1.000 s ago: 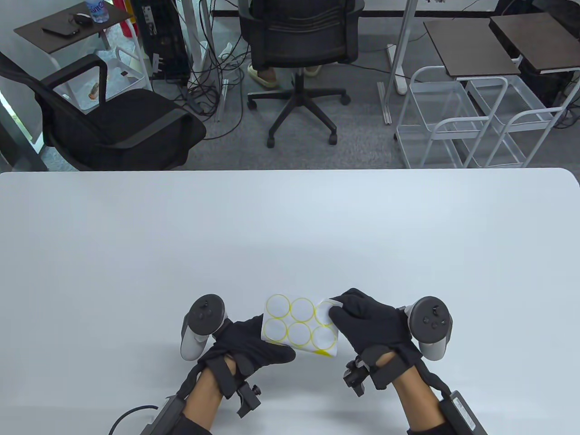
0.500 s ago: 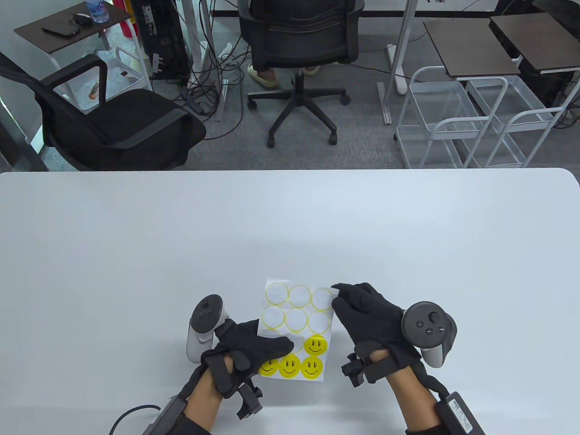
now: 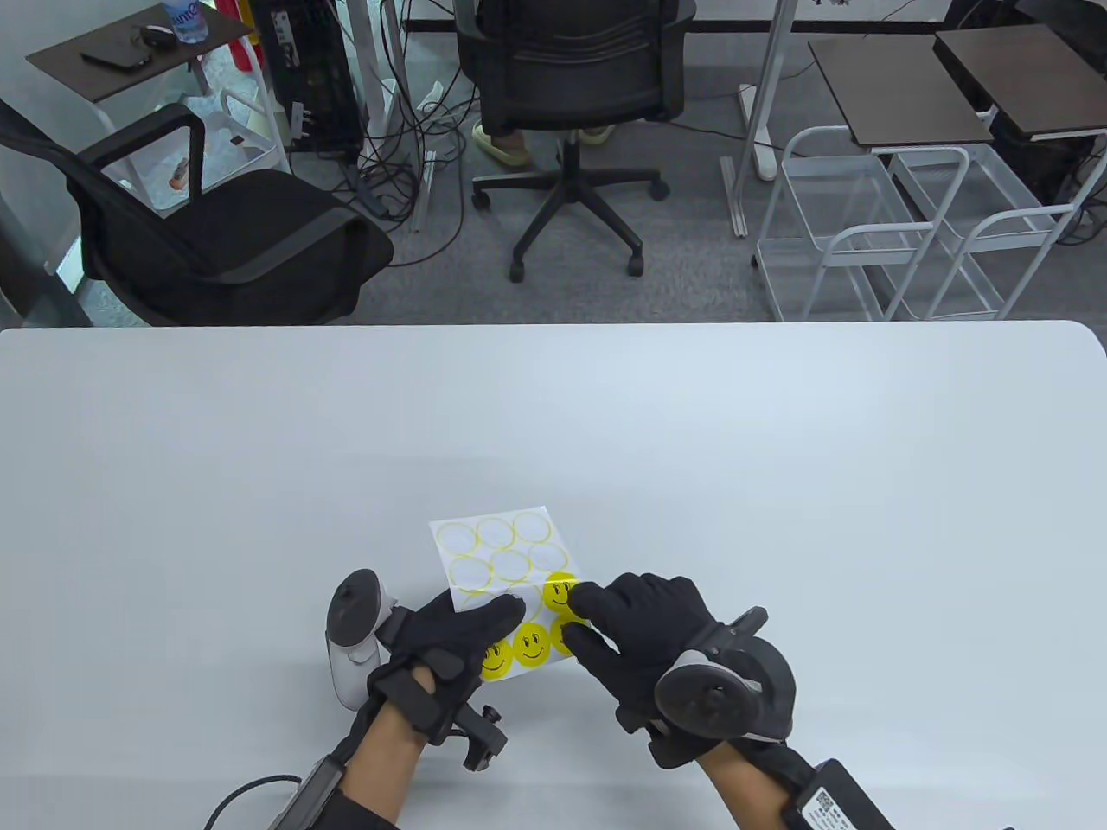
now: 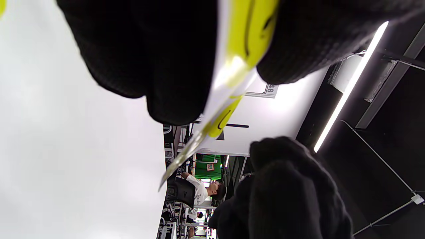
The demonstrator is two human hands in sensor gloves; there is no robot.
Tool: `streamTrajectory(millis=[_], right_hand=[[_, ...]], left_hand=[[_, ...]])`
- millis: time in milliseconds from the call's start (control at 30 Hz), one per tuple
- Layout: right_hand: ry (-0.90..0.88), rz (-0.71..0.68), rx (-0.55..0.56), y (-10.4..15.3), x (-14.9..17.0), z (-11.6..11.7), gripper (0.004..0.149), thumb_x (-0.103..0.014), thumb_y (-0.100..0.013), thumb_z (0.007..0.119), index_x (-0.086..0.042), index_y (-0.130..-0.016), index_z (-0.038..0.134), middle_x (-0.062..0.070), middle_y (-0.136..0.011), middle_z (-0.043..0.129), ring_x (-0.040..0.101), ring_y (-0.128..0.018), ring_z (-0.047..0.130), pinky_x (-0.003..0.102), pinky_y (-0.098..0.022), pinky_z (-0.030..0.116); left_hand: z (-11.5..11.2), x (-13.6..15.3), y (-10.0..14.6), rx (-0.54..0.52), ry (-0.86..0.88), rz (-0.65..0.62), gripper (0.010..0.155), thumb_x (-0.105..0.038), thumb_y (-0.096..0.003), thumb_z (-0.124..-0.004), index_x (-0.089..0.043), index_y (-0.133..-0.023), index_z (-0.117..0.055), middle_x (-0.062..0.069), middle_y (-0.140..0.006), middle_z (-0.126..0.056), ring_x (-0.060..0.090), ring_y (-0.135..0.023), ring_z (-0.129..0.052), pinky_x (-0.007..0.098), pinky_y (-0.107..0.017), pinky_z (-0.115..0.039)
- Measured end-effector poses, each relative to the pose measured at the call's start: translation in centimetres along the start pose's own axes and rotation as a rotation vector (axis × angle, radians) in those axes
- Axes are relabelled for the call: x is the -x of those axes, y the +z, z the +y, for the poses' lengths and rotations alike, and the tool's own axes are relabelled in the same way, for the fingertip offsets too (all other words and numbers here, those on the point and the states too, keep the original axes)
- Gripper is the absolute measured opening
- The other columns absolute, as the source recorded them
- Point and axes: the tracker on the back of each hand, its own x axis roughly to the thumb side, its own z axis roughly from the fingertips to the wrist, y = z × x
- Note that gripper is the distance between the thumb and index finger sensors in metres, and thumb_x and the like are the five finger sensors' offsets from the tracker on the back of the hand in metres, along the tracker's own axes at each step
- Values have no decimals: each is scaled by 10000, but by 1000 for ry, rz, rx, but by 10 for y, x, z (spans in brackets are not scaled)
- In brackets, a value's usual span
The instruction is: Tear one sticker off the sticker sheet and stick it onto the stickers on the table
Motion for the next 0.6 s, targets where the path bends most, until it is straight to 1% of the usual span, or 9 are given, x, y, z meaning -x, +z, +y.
streamTrajectory(millis=[33, 100, 133, 233, 333, 433, 600], right_hand=[[40, 4, -31, -1, -2, 2, 471, -410, -423, 940, -94, -773, 931, 9, -425, 974, 192, -211, 924, 488, -245, 820], [81, 13, -39, -1, -3, 6, 485, -409, -418, 947, -81, -774, 933, 11, -424, 978, 191, -205, 926, 487, -238, 822], [78, 30, -71, -2, -1, 8, 498, -412, -418, 947, -74, -783, 928, 14, -430, 979, 192, -208, 926, 488, -239, 821], [32, 35, -100, -2, 1, 10, 512, -404, -425, 936, -54, -799, 919, 24, -442, 980, 199, -215, 926, 493, -244, 818], [3, 37, -130, -1, 2, 14, 495, -383, -441, 915, -41, -800, 916, 29, -437, 982, 203, -210, 925, 497, -243, 816], [-20, 50, -166, -1, 3, 18, 481, -359, -442, 907, -23, -787, 914, 23, -424, 981, 198, -198, 925, 496, -239, 819], [-119, 98, -209, -2, 13, 20, 471, -336, -429, 920, -8, -768, 915, 26, -410, 978, 196, -188, 920, 497, -236, 820]], left_hand=[[-1, 0, 0, 1, -3, -1, 293, -423, -541, -844, -169, -683, -808, 85, -925, -936, 318, -804, -1027, 508, -642, -846], [-2, 0, 0, 6, -15, -1, 301, -432, -538, -844, -168, -679, -814, 84, -899, -958, 314, -779, -1044, 506, -627, -859], [-3, -1, -1, 19, -21, -5, 304, -435, -538, -841, -168, -680, -814, 83, -892, -962, 313, -772, -1049, 504, -622, -864], [-7, -1, -2, 54, -6, -10, 308, -438, -538, -835, -168, -683, -812, 91, -893, -961, 318, -774, -1048, 509, -627, -859], [-10, -3, -2, 65, -16, -20, 309, -429, -535, -841, -160, -685, -810, 96, -895, -956, 327, -780, -1038, 520, -635, -842], [-11, -7, -1, 80, -86, -42, 308, -426, -525, -857, -161, -677, -816, 97, -892, -957, 328, -780, -1037, 522, -635, -839], [-15, -15, -1, 114, -220, -79, 298, -417, -520, -872, -167, -675, -824, 86, -912, -947, 323, -804, -1029, 519, -640, -836]])
